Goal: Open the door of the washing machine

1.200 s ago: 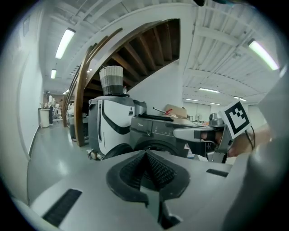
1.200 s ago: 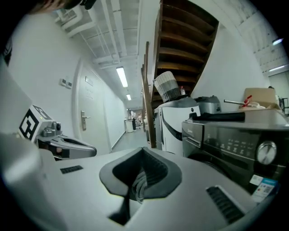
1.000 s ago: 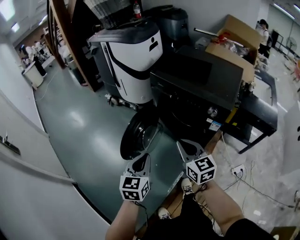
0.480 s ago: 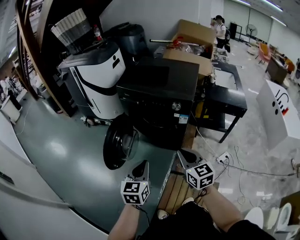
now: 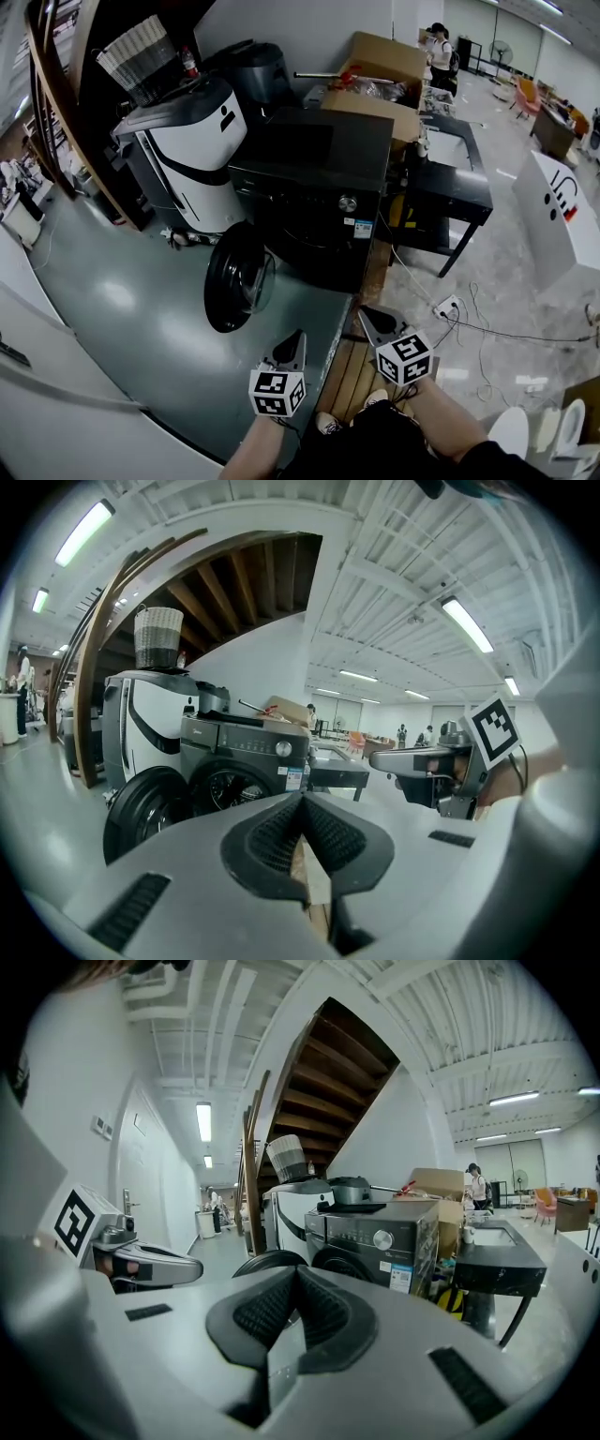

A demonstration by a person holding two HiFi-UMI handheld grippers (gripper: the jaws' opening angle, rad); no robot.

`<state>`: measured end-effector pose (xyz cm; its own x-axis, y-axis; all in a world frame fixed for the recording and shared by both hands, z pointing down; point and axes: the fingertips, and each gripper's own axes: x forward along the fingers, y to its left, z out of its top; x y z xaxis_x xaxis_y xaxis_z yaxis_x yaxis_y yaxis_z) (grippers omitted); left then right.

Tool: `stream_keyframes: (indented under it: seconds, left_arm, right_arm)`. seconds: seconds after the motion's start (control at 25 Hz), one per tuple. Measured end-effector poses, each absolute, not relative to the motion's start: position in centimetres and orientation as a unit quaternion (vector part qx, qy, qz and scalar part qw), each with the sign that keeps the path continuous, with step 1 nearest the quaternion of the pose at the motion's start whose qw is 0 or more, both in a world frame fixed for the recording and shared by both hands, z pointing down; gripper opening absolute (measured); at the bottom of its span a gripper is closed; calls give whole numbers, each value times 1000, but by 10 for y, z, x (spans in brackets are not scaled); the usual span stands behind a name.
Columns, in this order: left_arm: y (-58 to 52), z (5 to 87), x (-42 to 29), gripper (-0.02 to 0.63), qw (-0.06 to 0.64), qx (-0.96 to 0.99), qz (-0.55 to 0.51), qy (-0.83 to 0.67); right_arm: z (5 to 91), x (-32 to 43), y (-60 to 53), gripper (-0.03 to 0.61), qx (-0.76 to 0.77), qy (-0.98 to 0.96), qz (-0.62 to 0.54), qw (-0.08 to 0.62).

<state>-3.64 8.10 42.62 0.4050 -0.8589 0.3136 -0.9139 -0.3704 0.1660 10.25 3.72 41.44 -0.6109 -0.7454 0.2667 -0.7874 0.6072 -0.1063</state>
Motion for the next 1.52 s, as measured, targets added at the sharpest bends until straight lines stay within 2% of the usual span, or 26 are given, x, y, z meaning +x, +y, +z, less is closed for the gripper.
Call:
stream_keyframes:
  seconds: [1.52]
  left_arm:
    - [103, 422, -57, 18, 151, 807, 76, -566]
  right_arm:
    - [422, 83, 64, 17, 401, -904, 110, 100]
